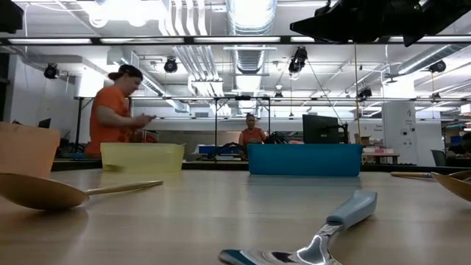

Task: Sort silverware by color (type)
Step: Put the blue spoon into the orange bin

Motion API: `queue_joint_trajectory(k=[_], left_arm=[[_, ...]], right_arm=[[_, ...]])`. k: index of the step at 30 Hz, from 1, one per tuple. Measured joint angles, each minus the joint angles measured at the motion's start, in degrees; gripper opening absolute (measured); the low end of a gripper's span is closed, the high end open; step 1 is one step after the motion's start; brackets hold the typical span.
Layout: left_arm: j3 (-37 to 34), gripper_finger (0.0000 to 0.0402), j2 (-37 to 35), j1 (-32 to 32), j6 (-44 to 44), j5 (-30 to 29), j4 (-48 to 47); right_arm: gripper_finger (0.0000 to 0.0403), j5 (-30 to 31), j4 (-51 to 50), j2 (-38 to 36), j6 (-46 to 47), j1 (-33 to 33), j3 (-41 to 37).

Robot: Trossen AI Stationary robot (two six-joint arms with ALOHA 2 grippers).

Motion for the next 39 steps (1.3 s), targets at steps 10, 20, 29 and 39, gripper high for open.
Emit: queue_joint_trajectory(k=[10,20,29,39], left_arm=[[-1.7,0.0013,0.0,0.0,0.3,0.2,0.1],[-4.0,0.0013,0.1,0.0,0.2,0.1,0.7],[-4.4,0.0013,0.1,0.0,0.1,0.1,1.0],[-6.1,0.0014,0.1,0.0,0.7,0.1,2.9]], right_arm=[[0.0068,0.0,0.1,0.3,-0.5,0.0,0.0],[0.0068,0.0,0.2,0.3,-0.9,0.0,0.0],[0.0068,0.0,0.1,0.3,-0.8,0.0,0.0],[0.0068,0.0,0.0,0.3,-0.2,0.0,0.0]])
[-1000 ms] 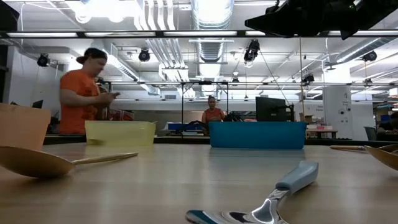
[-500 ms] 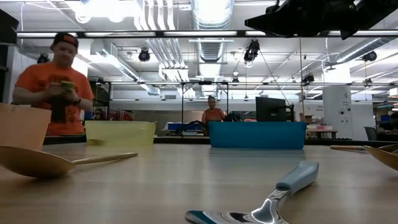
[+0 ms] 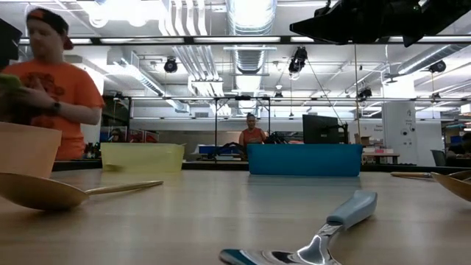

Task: Sort silverware by color (type)
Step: Put the blue spoon into the orange bin

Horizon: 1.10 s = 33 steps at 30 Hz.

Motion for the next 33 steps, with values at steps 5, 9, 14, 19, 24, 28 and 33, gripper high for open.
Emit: queue_joint_trajectory(k=[5,9,14,19,24,28,33], left_arm=[[-1.8,0.0021,0.0,0.0,0.0,0.0,2.3],[-2.4,0.0022,0.0,0.0,-0.1,0.0,3.1],[-2.5,0.0022,0.0,0.0,-0.2,0.0,3.1],[-2.7,0.0023,0.0,0.0,-0.2,0.0,3.1],[-2.8,0.0023,0.0,0.0,0.2,0.0,3.1],[-2.8,0.0023,0.0,0.0,1.1,0.0,3.1],[-2.8,0.0023,0.0,0.0,1.2,0.4,3.1]], right_arm=[[0.0068,0.0,0.0,0.0,0.0,0.0,0.0],[0.0068,0.0,-0.5,0.0,0.0,0.0,0.0],[0.0068,0.0,-0.5,0.0,0.0,0.0,0.0],[0.0068,0.0,-0.5,0.0,0.5,0.0,0.0],[0.0068,0.0,-0.5,0.0,0.7,0.0,0.0],[0.0068,0.0,-0.6,0.0,0.9,0.0,0.0],[0.0068,0.0,-1.0,0.0,0.9,0.0,0.0]])
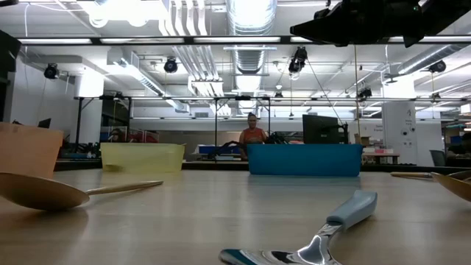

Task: Sort silverware by color (type)
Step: Put the blue spoon into the orange bin, then put the orange spoon into the blue bin

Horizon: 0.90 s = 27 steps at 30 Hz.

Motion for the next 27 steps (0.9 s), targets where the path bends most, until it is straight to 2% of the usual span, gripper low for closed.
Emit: queue_joint_trajectory(k=[6,18,27], left_arm=[[0.0,0.0024,0.0,0.0,-0.3,2.0,0.0],[0.0,0.0047,0.0,0.0,-0.6,2.1,-0.1],[-0.1,0.0051,0.0,0.0,-1.0,2.3,-0.2]], right_arm=[[0.0068,0.0,-0.3,0.0,0.0,0.0,0.0],[0.0068,0.0,-0.4,0.0,0.0,0.0,0.0],[0.0068,0.0,-0.4,0.0,-0.1,0.0,0.0]])
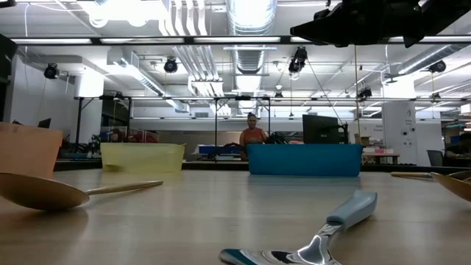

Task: Sort silverware by color (type)
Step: Put the orange spoon into the blue bin

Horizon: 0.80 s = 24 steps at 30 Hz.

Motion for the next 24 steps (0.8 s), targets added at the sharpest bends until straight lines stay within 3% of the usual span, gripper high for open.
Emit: queue_joint_trajectory(k=[10,19,24], left_arm=[[0.2,0.0051,0.0,0.0,1.1,0.3,0.3],[6.3,0.0051,0.0,0.1,6.0,0.1,-4.4],[10.1,0.0051,0.0,0.2,7.9,-4.5,-8.1]], right_arm=[[0.0068,0.0,0.0,0.0,0.0,0.0,0.0],[0.0068,0.0,0.0,0.0,0.0,0.0,0.0],[0.0068,0.0,0.0,0.0,0.0,0.0,0.0]])
